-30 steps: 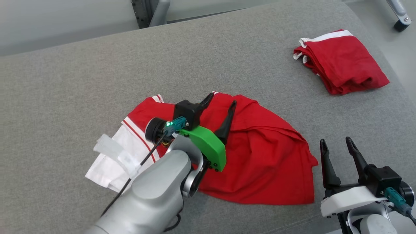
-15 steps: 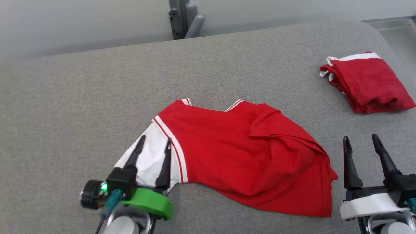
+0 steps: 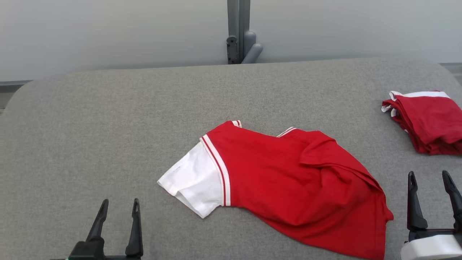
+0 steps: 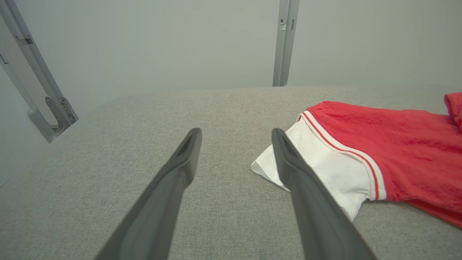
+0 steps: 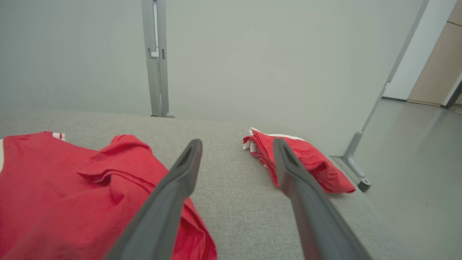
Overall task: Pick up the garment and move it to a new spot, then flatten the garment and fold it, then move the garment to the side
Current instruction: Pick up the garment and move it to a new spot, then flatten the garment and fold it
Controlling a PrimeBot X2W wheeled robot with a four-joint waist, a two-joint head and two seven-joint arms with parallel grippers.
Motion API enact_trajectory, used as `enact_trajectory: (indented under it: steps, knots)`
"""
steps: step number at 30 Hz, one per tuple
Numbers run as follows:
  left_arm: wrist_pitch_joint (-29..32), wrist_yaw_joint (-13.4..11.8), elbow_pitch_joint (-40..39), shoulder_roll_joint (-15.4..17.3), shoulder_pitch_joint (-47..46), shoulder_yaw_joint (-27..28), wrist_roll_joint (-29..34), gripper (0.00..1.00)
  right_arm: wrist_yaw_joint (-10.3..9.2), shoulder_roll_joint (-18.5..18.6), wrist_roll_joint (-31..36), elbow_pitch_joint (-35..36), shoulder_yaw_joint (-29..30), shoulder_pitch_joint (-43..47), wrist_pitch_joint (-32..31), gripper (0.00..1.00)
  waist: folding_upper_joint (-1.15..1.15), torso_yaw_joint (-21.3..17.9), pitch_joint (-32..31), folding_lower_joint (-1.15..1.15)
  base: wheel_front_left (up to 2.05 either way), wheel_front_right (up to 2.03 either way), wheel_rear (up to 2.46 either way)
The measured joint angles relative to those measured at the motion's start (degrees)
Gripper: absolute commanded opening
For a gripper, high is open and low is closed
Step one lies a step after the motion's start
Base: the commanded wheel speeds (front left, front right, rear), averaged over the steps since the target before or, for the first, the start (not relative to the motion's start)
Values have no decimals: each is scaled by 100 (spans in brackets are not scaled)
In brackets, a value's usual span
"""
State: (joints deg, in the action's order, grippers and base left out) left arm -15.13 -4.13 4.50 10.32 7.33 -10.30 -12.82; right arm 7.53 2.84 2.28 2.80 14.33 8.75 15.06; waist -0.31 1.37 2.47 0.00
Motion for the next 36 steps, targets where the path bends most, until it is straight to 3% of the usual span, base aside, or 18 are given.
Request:
enact_trajectory:
  steps: [8,12,36]
  knots:
    - [0,811,-76,-259,421,610,282,100,0,-4,110,-274,32,215,0,100,0,155,-219,0,0,0,0]
    - [0,1017,-70,-353,499,762,350,100,0,-4,60,-305,33,221,0,100,0,146,-248,0,0,0,0]
    - [-1,1145,129,-588,169,794,409,100,0,-4,-133,-283,-247,34,0,100,0,-101,-48,0,0,0,0]
